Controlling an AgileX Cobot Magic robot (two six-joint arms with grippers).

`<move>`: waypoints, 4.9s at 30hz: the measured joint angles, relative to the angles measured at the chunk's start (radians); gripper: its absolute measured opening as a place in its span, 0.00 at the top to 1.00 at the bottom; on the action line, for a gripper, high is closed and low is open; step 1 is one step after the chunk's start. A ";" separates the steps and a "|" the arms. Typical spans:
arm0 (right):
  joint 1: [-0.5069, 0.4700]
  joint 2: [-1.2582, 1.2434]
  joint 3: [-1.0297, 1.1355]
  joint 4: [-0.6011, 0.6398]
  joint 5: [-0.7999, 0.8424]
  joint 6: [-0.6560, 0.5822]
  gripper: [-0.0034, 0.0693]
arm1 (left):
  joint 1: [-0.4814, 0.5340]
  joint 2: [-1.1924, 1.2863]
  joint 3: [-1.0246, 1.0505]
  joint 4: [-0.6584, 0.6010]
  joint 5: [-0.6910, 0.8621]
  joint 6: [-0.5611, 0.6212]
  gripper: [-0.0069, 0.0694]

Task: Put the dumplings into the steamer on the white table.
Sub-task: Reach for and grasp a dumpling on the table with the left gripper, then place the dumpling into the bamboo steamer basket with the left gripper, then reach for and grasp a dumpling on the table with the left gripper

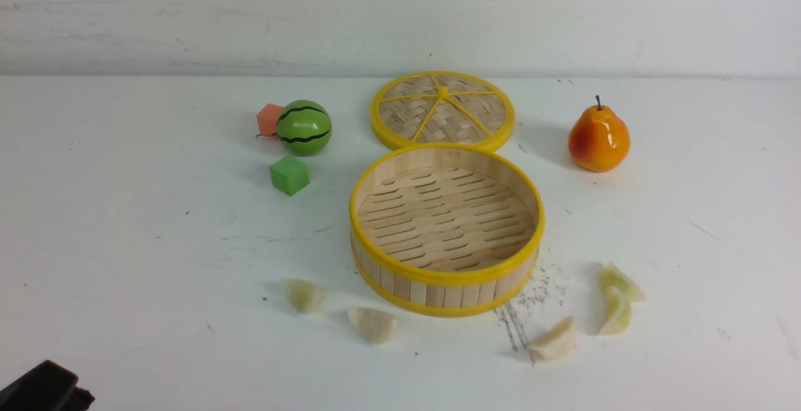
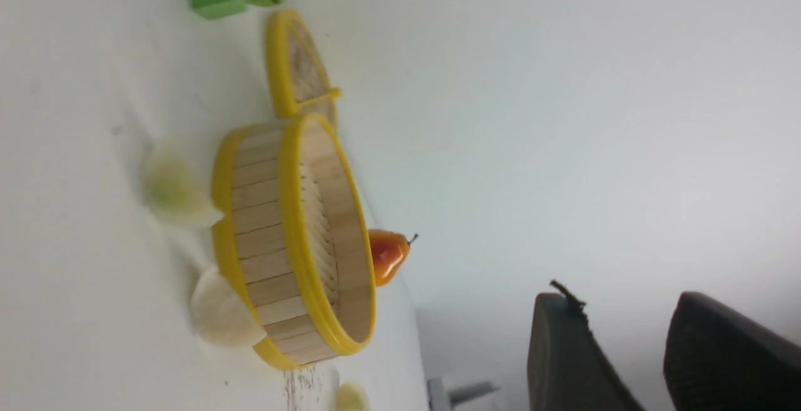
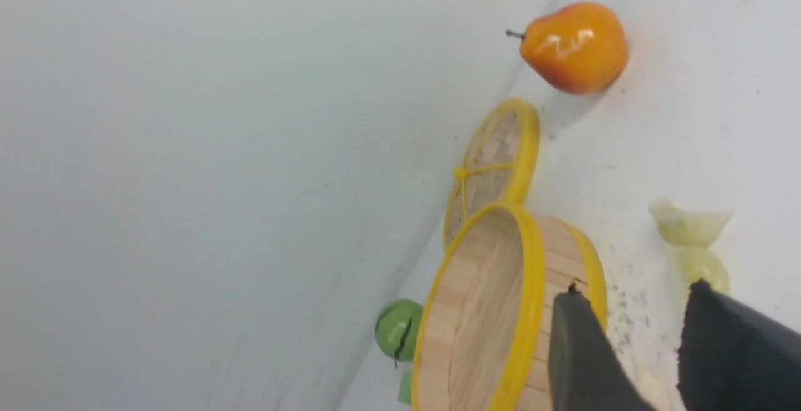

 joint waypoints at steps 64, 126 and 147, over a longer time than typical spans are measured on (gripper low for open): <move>0.146 0.988 -0.787 -0.152 0.807 -0.961 0.95 | -0.475 1.980 -1.396 1.371 0.591 -0.643 0.25; 0.254 0.977 -0.787 -0.236 0.807 -0.938 0.90 | -0.656 2.452 -2.259 1.262 0.540 -0.296 0.27; 0.254 0.885 -0.787 -0.231 0.817 -0.938 0.87 | -0.656 1.904 -1.965 1.308 0.893 -0.135 0.21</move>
